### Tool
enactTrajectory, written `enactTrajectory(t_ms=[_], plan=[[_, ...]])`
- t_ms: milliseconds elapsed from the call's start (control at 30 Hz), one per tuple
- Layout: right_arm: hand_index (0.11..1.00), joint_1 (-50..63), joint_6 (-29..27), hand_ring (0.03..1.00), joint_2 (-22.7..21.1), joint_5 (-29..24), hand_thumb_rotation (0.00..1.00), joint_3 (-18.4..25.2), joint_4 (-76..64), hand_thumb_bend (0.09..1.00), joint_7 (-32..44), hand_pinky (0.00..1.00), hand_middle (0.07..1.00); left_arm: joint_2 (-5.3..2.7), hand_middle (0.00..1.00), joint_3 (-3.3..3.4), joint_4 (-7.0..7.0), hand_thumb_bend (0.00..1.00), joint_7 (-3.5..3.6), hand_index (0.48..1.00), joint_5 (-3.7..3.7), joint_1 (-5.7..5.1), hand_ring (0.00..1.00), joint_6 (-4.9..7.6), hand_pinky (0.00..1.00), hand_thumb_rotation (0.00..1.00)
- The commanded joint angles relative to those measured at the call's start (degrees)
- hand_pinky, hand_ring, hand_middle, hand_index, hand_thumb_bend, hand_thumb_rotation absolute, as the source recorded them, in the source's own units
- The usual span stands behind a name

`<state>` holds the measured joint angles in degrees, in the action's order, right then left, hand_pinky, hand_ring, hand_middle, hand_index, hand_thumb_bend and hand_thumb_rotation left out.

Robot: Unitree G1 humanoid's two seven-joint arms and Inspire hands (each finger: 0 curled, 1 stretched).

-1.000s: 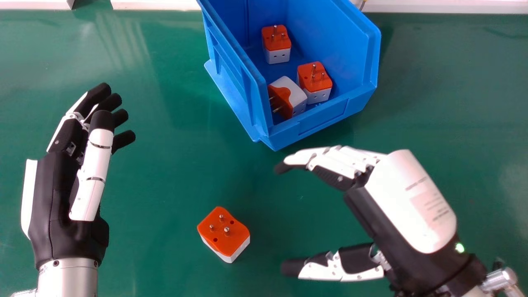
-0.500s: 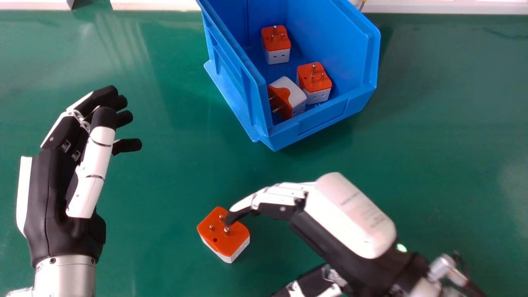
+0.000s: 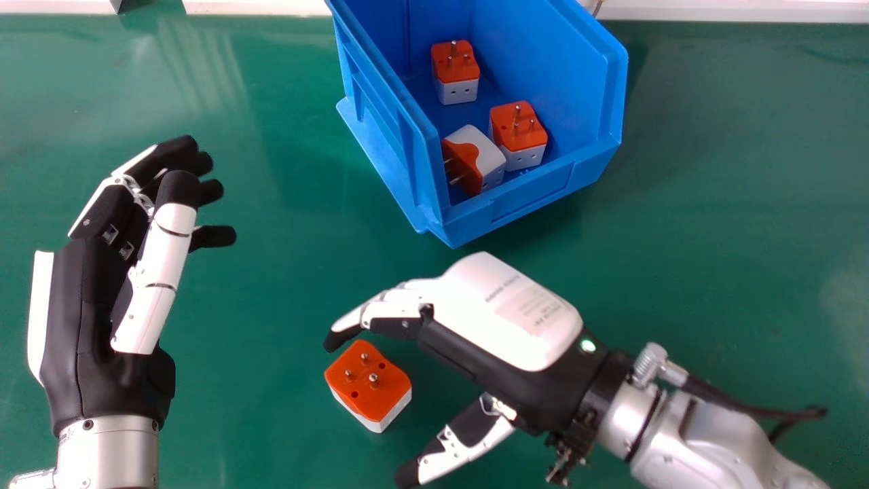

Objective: Pick all objects and put in blue box

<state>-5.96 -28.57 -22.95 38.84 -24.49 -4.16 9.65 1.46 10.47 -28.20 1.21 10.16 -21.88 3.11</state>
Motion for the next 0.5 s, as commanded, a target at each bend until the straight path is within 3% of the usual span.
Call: enactTrajectory(t_ms=[0,233,467], plan=[[0.750,-2.4,-1.9,0.726,0.5,-0.3,0.21,-0.2,0.5,0.811,-0.6,0.58,0.770,0.00,0.78,0.15,-1.90,0.54,0.05,0.754,0.03,-0.28,0.77,0.31,0.65,0.60],[0.782,-7.4,-1.8,0.756,0.8,3.1,0.19,-1.1,3.0,0.882,-1.1,0.60,0.803,0.30,0.81,0.04,-1.87,0.46,0.52,0.789,0.11,-0.38,0.81,0.17,0.73,0.62],[0.798,-12.0,-1.0,0.777,2.2,4.2,0.16,-2.4,8.3,0.915,-0.6,0.61,0.825,0.10,0.84,0.01,-1.75,0.40,0.49,0.822,0.17,-0.59,0.84,0.21,0.80,0.64]])
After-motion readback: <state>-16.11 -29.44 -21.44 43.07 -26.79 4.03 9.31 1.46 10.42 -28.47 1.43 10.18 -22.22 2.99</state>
